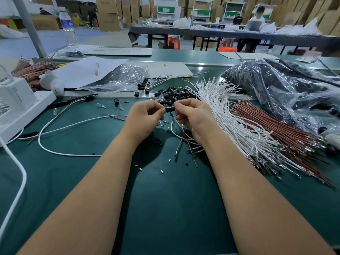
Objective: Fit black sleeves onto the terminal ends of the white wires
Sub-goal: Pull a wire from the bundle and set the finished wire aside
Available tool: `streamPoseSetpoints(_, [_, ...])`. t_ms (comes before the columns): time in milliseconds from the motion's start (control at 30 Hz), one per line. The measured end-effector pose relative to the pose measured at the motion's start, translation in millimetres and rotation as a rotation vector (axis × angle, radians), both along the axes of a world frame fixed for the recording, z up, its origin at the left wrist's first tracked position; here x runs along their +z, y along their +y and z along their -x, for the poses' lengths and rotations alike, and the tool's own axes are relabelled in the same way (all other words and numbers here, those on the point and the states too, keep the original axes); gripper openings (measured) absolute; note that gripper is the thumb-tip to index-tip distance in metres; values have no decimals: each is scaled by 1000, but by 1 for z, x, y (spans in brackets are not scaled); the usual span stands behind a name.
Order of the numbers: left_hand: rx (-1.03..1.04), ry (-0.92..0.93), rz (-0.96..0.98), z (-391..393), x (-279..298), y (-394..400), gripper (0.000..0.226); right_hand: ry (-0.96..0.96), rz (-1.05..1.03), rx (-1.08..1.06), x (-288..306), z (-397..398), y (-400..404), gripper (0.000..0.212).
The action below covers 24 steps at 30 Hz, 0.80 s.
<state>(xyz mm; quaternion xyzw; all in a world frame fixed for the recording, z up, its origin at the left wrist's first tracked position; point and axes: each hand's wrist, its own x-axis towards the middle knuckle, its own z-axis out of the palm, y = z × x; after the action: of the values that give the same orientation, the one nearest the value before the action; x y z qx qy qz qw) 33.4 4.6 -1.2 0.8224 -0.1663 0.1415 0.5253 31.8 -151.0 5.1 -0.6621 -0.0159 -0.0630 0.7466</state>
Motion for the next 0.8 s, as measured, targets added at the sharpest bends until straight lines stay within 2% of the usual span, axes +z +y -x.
streamPoseSetpoints(133, [-13, 0, 35, 1, 0, -2, 4, 32, -20, -10, 0, 0, 0, 17])
streamPoseSetpoints(400, [4, -3, 65, 1, 0, 0, 6, -11, 16, 17, -1, 3, 0, 9])
streamPoseSetpoints(700, [2, 64, 143, 0, 0, 1, 12, 37, -5, 49, 1, 4, 1, 14])
streamPoseSetpoints(800, [-17, 80, 162, 0, 1, 1, 13, 91, -74, 73, 4, 6, 1, 12])
